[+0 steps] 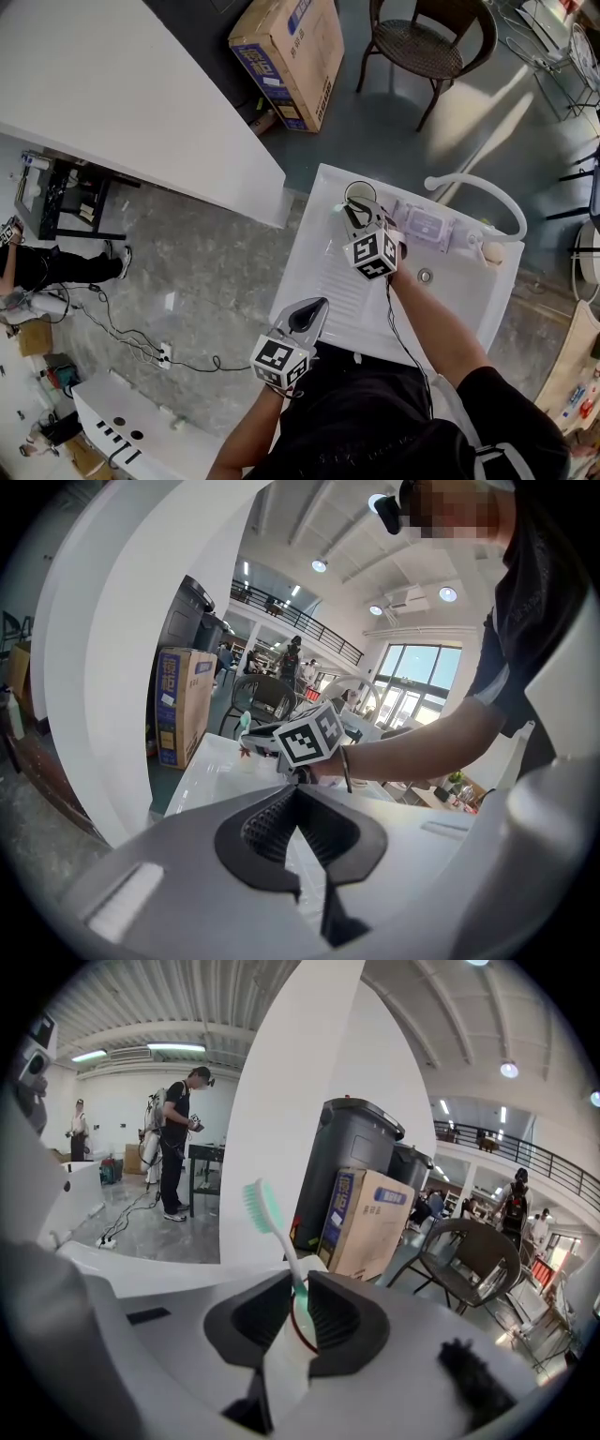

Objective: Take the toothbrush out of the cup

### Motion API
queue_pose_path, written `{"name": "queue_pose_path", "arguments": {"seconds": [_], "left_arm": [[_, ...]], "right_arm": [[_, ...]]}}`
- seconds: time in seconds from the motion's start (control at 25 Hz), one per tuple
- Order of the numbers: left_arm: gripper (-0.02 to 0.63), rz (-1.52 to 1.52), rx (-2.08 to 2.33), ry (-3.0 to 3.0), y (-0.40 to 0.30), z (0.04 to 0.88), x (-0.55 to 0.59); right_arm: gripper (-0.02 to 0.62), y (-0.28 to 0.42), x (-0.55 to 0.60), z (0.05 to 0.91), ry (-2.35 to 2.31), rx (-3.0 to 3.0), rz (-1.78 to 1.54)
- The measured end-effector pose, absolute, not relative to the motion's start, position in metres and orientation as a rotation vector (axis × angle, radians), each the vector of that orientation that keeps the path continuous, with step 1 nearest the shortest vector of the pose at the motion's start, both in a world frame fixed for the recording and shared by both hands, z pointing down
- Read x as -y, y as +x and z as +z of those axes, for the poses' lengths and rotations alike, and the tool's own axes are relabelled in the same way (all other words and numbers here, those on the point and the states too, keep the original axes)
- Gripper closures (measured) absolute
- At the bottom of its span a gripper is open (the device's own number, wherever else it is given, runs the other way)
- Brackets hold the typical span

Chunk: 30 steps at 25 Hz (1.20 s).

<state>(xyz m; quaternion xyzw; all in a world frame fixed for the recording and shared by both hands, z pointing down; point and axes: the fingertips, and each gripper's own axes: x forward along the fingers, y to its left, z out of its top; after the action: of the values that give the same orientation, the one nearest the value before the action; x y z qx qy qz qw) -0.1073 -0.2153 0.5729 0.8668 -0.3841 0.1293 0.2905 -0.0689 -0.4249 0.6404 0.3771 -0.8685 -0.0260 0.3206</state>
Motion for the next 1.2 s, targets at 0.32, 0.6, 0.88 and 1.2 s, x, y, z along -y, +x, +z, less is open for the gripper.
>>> {"name": "queue_pose_path", "arguments": {"seconds": [0.32,0.6,0.88,1.2], "left_arm": [[0.597,0.340,0.988,2.338,-0.099,0.572,0.218],[0.597,0.338,0.983,2.344,-0.095,0.568,0.218],[0.597,0.328,0.995,2.348,-0.096,0.566,0.222],[0.597,0.328,0.999,2.367,-0.095,0.562,0.220]], "right_arm": [[0.554,-0.045,0.440,0.623,1.123,2.321,0.076],[0.555,-0.022,0.447,0.622,1.226,2.351,0.276],[0.555,-0.021,0.447,0.606,1.239,2.386,0.314],[0.555,-0.016,0.440,0.590,1.237,2.394,0.294]]}}
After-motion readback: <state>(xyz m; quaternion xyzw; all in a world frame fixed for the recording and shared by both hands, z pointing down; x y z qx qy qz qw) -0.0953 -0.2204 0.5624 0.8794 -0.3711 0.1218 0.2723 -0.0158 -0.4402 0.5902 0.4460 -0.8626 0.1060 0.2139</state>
